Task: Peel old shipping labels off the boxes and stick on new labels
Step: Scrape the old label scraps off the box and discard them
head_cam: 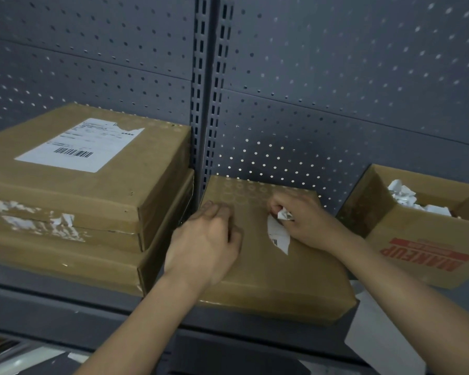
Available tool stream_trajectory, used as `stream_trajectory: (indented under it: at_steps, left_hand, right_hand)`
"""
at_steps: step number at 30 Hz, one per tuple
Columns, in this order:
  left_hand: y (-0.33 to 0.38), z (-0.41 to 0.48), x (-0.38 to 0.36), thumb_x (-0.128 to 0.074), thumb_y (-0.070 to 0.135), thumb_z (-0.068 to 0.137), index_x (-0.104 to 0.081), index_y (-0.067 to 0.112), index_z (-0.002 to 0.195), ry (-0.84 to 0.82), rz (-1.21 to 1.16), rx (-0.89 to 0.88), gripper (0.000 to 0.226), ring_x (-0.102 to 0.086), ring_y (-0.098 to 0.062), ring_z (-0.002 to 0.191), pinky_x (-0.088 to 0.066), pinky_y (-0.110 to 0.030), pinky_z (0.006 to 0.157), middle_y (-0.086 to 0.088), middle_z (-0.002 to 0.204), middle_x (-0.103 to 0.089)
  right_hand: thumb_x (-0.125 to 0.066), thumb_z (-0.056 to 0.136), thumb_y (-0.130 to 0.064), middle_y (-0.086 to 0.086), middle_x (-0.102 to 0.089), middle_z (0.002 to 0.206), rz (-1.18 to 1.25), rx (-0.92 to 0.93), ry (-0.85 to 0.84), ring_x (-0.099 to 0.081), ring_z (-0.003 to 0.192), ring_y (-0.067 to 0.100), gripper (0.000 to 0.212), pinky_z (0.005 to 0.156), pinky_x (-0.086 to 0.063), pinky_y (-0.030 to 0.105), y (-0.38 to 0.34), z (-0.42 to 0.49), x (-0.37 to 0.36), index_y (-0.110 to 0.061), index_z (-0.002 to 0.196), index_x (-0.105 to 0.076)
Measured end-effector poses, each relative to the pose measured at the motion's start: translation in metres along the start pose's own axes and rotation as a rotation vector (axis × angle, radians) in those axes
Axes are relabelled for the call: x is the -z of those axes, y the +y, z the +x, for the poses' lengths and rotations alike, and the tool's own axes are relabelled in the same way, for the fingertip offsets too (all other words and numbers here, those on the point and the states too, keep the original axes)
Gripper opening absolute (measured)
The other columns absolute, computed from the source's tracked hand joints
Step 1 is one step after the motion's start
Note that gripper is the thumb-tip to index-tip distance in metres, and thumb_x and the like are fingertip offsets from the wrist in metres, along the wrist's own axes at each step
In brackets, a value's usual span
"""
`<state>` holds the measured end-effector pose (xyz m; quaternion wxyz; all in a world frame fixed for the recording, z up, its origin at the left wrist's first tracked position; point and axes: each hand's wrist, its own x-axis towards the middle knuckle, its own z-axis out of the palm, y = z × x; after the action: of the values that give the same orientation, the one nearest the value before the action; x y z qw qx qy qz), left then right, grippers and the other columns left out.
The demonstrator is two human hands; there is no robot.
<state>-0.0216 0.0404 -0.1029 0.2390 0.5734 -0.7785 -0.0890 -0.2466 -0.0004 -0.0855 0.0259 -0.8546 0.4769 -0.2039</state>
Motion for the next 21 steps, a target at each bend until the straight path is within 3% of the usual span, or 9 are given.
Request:
stream_trajectory:
  at_steps: [4,14,18,21]
  left_hand:
    - [0.001,0.000,0.000,-0.041,0.042,0.098,-0.049,0.027,0.138,0.001,0.008,-0.006,0.043,-0.038,-0.010,0.140,-0.043,-0.034,0.104,0.009,0.144,-0.050]
    - [0.000,0.000,-0.001,-0.040,0.043,0.098,-0.048,0.027,0.139,0.003,0.027,-0.001,0.045,-0.038,-0.010,0.140,-0.044,-0.033,0.103,0.010,0.145,-0.048]
    - [0.001,0.000,0.000,-0.041,0.041,0.098,-0.050,0.027,0.136,0.005,0.019,0.005,0.041,-0.043,-0.011,0.135,-0.045,-0.033,0.100,0.010,0.142,-0.050]
    - [0.001,0.000,0.000,-0.041,0.041,0.098,-0.050,0.027,0.135,-0.009,0.023,0.010,0.041,-0.045,-0.012,0.133,-0.046,-0.034,0.098,0.009,0.140,-0.050]
  right_hand:
    - [-0.056,0.079,0.004,-0.012,-0.062,0.082,0.073,-0.085,0.050,-0.060,0.082,0.016,0.035,0.073,-0.048,0.045,0.005,-0.003,0.000,-0.026,0.072,-0.040]
    - [-0.053,0.074,0.009,-0.002,-0.056,0.079,-0.053,-0.017,-0.057,-0.049,0.076,0.020,0.052,0.067,-0.040,0.035,-0.005,0.001,0.003,-0.036,0.069,-0.026]
    - [-0.052,0.079,0.010,-0.002,-0.060,0.083,0.118,-0.130,-0.066,-0.055,0.082,0.021,0.035,0.072,-0.045,0.038,-0.005,-0.005,0.008,-0.023,0.072,-0.040]
    - [-0.060,0.091,-0.004,-0.006,-0.065,0.090,0.316,-0.266,-0.038,-0.060,0.087,0.014,0.026,0.077,-0.048,0.030,-0.004,-0.008,0.014,-0.021,0.076,-0.045]
